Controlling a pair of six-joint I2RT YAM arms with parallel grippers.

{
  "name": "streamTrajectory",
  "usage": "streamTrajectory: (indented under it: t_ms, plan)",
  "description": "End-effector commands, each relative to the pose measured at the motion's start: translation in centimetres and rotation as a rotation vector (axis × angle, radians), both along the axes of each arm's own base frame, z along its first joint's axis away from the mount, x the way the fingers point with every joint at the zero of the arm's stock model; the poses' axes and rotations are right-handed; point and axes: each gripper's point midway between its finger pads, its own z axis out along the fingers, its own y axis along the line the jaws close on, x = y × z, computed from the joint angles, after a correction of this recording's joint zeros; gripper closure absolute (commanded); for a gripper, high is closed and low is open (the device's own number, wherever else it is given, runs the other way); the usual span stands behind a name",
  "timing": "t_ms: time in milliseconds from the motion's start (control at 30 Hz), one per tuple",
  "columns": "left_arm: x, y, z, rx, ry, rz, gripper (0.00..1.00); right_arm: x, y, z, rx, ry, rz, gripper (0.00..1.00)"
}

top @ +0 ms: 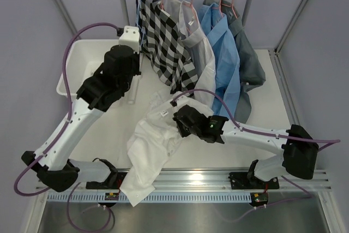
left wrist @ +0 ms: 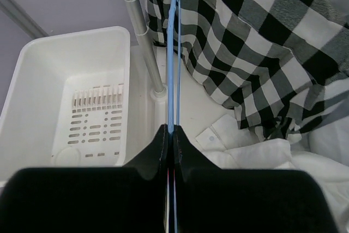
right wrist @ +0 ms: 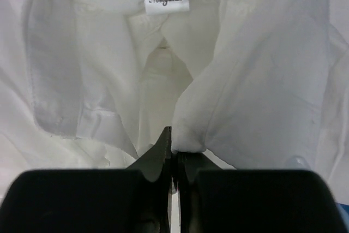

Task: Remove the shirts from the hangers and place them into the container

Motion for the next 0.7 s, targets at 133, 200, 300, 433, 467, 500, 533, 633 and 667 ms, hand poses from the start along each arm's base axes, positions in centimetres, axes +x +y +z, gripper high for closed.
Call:
streamTrajectory:
  t_ms: [133,200,300,433,467,500,533,633,667]
  plan:
    - [3.6,0.6,8.9,-0.125,-0.25,0.071,1.0,-1.7,3.1,4.5,0.101,-0.044,0.118,0.7]
    - [3.7,0.6,9.1,-0.135,-0.263,0.071,1.0,-1.9,2.8,5.0,0.109,-0.047,0.122,0.57]
    - [3.9,0.7,9.6,-0.118,-0.293,0.072,1.0,-2.2,2.1,6.5,0.134,-0.062,0.12,0.43]
    - [5.0,0.5,9.8,-0.116,-0.295,0.067,1.0,-2.8,0.9,8.9,0.178,-0.085,0.117,0.22]
    - [5.4,0.7,9.7,-0.114,-0.293,0.073,1.0,-2.9,0.6,9.4,0.189,-0.092,0.116,0.2]
    - [5.6,0.8,9.7,-0.116,-0.292,0.075,1.0,-3.0,0.3,10.0,0.199,-0.101,0.115,0.17]
    - [6.1,0.5,9.5,-0.124,-0.287,0.068,1.0,-3.1,-0.2,10.9,0.219,-0.114,0.11,0.14]
    - [7.5,1.0,9.0,-0.126,-0.275,0.088,1.0,-3.3,-1.5,12.7,0.256,-0.148,0.09,0.09]
    - [7.8,1.0,8.8,-0.123,-0.27,0.086,1.0,-3.3,-1.8,13.1,0.263,-0.158,0.083,0.07]
